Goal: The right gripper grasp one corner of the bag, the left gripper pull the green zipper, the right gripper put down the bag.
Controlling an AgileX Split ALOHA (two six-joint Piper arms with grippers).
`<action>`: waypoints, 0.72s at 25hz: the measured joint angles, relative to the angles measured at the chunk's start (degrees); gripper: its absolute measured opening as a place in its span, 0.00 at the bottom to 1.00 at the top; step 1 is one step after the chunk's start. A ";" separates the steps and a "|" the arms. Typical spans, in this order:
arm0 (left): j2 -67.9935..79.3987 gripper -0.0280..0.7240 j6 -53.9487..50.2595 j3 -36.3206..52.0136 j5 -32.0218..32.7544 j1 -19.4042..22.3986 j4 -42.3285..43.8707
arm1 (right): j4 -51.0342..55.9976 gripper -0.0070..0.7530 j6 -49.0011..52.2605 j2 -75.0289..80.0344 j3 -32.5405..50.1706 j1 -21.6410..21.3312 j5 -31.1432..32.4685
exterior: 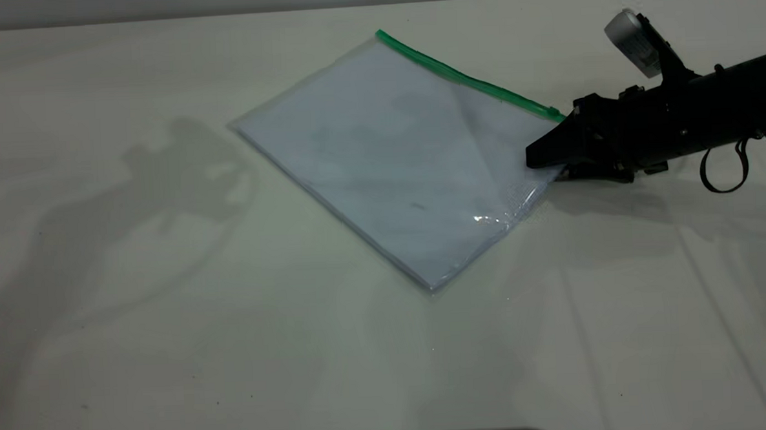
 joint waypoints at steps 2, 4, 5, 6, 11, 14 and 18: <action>0.00 0.82 0.00 0.00 0.00 0.00 0.00 | 0.00 0.42 0.00 0.00 -0.13 0.00 -0.07; 0.00 0.82 0.00 0.00 0.00 0.00 0.00 | -0.06 0.26 0.00 0.00 -0.28 0.00 -0.14; 0.00 0.82 0.03 0.00 0.00 0.00 0.00 | -0.06 0.18 0.00 0.00 -0.52 0.00 -0.08; 0.00 0.82 0.03 0.00 0.05 0.00 0.00 | -0.14 0.12 0.00 0.00 -0.91 0.00 0.06; 0.04 0.82 -0.09 0.00 1.26 0.00 -0.16 | -2.55 0.06 -0.21 -0.53 -3.27 0.00 0.06; 0.80 0.82 -0.46 0.00 3.95 0.00 -1.98 | -6.33 0.06 -0.21 -3.31 -3.67 0.04 -1.43; 3.60 0.82 2.49 -0.06 6.48 0.00 -4.79 | -13.38 0.06 0.88 -9.66 -3.67 0.04 -6.21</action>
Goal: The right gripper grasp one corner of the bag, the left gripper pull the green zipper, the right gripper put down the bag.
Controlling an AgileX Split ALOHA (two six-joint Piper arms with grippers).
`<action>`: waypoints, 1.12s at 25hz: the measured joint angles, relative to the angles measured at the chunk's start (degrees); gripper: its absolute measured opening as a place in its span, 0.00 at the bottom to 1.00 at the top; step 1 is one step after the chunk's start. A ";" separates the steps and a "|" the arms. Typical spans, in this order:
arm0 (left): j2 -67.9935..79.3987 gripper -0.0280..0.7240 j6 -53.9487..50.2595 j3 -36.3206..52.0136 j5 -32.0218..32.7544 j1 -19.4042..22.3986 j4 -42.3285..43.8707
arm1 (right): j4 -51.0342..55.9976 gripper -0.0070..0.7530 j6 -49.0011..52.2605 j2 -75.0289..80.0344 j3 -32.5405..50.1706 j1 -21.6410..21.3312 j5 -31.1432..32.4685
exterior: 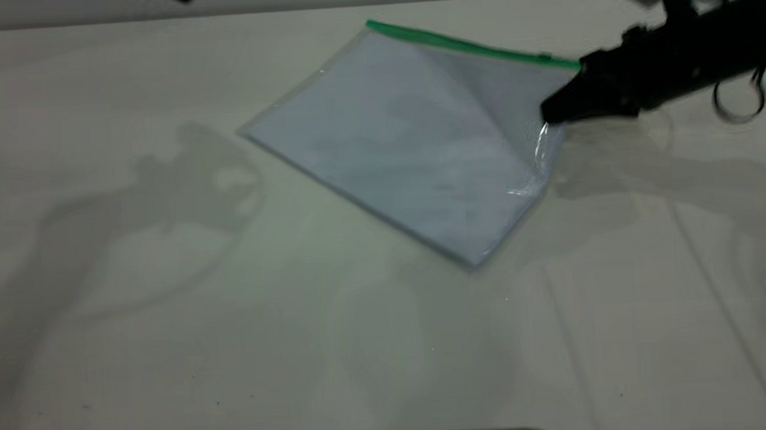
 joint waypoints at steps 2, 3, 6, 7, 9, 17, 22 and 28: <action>1.65 0.82 3.71 -0.50 0.31 0.00 -1.70 | -3.88 0.06 1.55 -2.95 0.00 0.28 -2.54; 2.57 0.82 6.02 -1.04 0.32 0.00 -2.83 | -5.98 0.06 2.20 -4.39 0.00 0.62 -3.63; 5.31 0.82 14.47 -3.48 0.80 -0.23 -8.93 | -11.55 0.06 4.42 -7.68 0.00 2.50 -7.11; 6.31 0.82 17.66 -4.64 1.25 -0.44 -10.88 | -13.16 0.06 5.06 -8.51 0.00 3.53 -7.92; 8.10 0.82 23.36 -6.91 2.92 -1.14 -14.98 | -15.70 0.06 6.01 -9.74 0.00 5.68 -9.98; 15.23 0.82 43.07 -15.81 6.81 -6.98 -18.28 | -19.11 0.06 7.16 -10.71 0.00 12.61 -11.21; 17.05 0.82 50.95 -18.40 7.10 -9.46 -18.10 | -19.41 0.06 7.35 -10.78 0.00 13.01 -11.10; 17.07 0.82 58.10 -18.74 7.51 -11.69 -18.16 | -21.44 0.06 4.69 -10.78 0.00 13.01 -11.10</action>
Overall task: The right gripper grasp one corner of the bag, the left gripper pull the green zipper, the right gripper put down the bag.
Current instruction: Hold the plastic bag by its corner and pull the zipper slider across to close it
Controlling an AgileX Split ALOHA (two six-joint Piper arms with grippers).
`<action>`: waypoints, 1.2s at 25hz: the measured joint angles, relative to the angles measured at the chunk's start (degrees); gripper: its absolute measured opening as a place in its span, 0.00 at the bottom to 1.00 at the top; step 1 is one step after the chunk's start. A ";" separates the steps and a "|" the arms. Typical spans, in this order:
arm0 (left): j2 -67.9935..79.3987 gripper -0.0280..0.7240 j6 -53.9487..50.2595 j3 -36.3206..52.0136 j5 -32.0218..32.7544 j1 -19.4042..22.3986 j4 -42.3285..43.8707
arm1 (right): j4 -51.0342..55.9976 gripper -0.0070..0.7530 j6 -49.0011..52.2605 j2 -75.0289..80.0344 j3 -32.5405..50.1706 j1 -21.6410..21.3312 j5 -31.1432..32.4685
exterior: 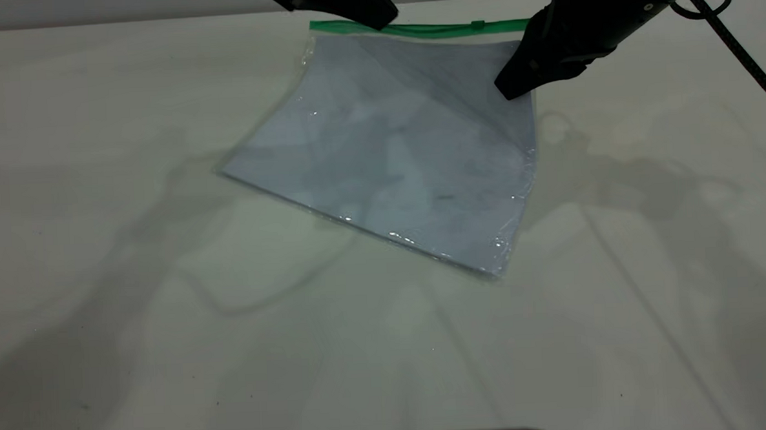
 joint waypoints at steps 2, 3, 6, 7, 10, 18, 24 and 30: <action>0.00 0.82 1.48 0.00 0.30 -0.24 0.00 | -0.05 0.06 -1.85 0.00 0.00 0.00 0.00; 0.00 0.82 2.37 0.00 0.44 -0.46 0.00 | -0.05 0.06 -2.70 0.00 0.00 0.00 0.00; 0.00 0.82 4.16 0.00 0.44 -0.92 -0.55 | -0.05 0.06 -4.90 0.00 0.00 0.00 0.62; 0.00 0.82 4.27 0.00 0.44 -1.14 -1.54 | 0.00 0.06 -5.27 0.00 0.00 0.00 0.93; 0.00 0.81 3.87 0.00 0.50 -1.45 -3.50 | 0.41 0.06 -5.87 0.00 0.00 0.05 2.03; 0.49 0.80 -0.58 -0.01 -6.21 -1.17 -5.17 | 0.84 0.06 -6.90 0.00 0.00 3.12 0.28; 3.74 0.80 -0.66 -0.06 -2.91 -0.62 -5.92 | 1.01 0.06 -7.29 0.00 0.00 5.08 -2.50; 4.20 0.80 1.52 -0.06 -0.98 -0.68 -5.92 | 1.07 0.06 -7.47 0.00 0.00 5.74 -3.87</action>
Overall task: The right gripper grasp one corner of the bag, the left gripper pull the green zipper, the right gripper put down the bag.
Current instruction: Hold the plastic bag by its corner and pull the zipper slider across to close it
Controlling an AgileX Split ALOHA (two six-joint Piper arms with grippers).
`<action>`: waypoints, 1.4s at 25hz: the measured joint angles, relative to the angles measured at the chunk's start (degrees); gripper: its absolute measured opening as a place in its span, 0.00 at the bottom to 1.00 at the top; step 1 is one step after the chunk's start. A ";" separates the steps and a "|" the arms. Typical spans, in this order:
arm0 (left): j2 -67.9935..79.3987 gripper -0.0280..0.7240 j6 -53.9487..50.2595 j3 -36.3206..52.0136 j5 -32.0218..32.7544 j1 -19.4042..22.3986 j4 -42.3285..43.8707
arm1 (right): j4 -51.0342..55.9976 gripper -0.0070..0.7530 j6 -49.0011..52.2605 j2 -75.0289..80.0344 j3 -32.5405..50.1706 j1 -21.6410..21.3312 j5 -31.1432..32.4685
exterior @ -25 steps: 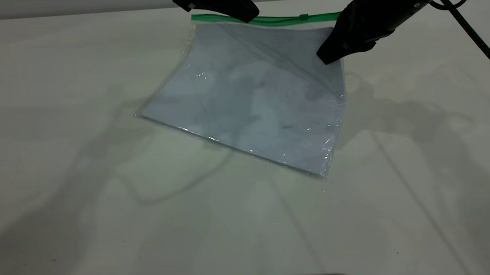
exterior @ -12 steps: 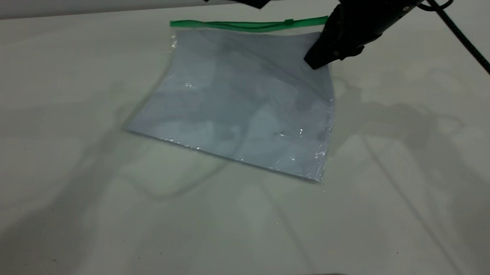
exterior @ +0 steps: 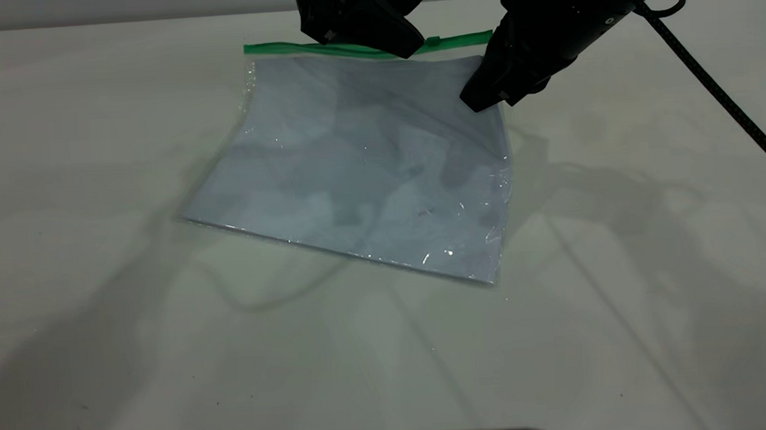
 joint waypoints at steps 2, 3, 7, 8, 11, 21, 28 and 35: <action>0.00 0.80 0.58 0.00 0.02 0.00 0.00 | 0.00 0.06 -0.07 0.00 0.00 0.27 -0.05; 0.00 0.80 0.96 0.00 0.02 0.00 0.00 | 0.00 0.06 -0.12 0.00 0.00 0.32 -0.05; 0.46 0.78 2.09 0.00 0.02 0.00 0.00 | 0.00 0.06 -0.21 0.00 0.00 0.58 -0.05; 0.75 0.77 2.33 0.00 0.02 0.00 0.00 | 0.00 0.06 -0.21 0.00 0.00 0.58 -0.05; 1.38 0.72 3.16 0.00 0.02 0.00 -0.74 | 0.00 0.06 -0.21 0.00 0.00 0.58 -0.05; 2.39 0.56 5.52 0.00 -0.17 0.00 -4.58 | 0.23 0.06 -0.21 0.00 0.00 0.58 -0.05; 4.08 0.54 5.96 -0.52 -0.17 0.00 -5.94 | 0.30 0.06 -0.21 0.00 0.00 0.58 -0.05; 4.94 0.46 6.73 -2.28 -0.17 -0.09 -7.80 | 0.94 0.06 -0.21 0.00 0.00 0.58 -0.05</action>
